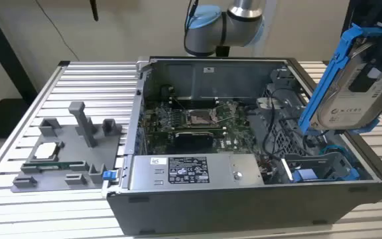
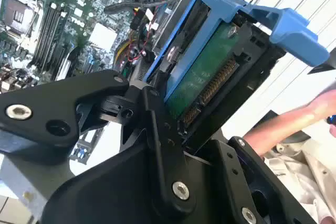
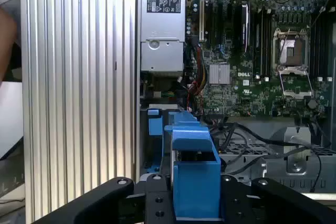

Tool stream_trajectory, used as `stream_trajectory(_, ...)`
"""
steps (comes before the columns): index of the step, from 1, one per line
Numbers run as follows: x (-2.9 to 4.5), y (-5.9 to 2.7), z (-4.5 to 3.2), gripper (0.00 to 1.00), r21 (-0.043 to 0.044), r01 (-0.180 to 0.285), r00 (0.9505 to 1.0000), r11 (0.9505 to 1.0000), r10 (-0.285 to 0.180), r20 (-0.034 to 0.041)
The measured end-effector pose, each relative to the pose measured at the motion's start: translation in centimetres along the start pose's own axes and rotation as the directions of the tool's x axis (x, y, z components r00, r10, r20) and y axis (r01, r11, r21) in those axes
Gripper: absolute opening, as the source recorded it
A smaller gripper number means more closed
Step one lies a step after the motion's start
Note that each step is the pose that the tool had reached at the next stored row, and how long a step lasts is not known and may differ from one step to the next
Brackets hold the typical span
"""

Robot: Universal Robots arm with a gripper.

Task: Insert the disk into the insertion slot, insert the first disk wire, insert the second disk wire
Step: 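Insert the disk into the insertion slot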

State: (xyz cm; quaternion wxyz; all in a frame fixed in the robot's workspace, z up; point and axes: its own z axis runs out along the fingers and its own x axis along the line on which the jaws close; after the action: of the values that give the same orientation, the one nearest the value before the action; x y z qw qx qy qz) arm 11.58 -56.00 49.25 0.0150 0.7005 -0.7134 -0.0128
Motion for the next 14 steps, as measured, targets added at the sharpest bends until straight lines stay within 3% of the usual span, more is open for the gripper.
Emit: stream_trajectory(14,0.0,-0.01,0.6,0.0,-0.0003,0.001,1.0,1.0,-0.001,0.0001)
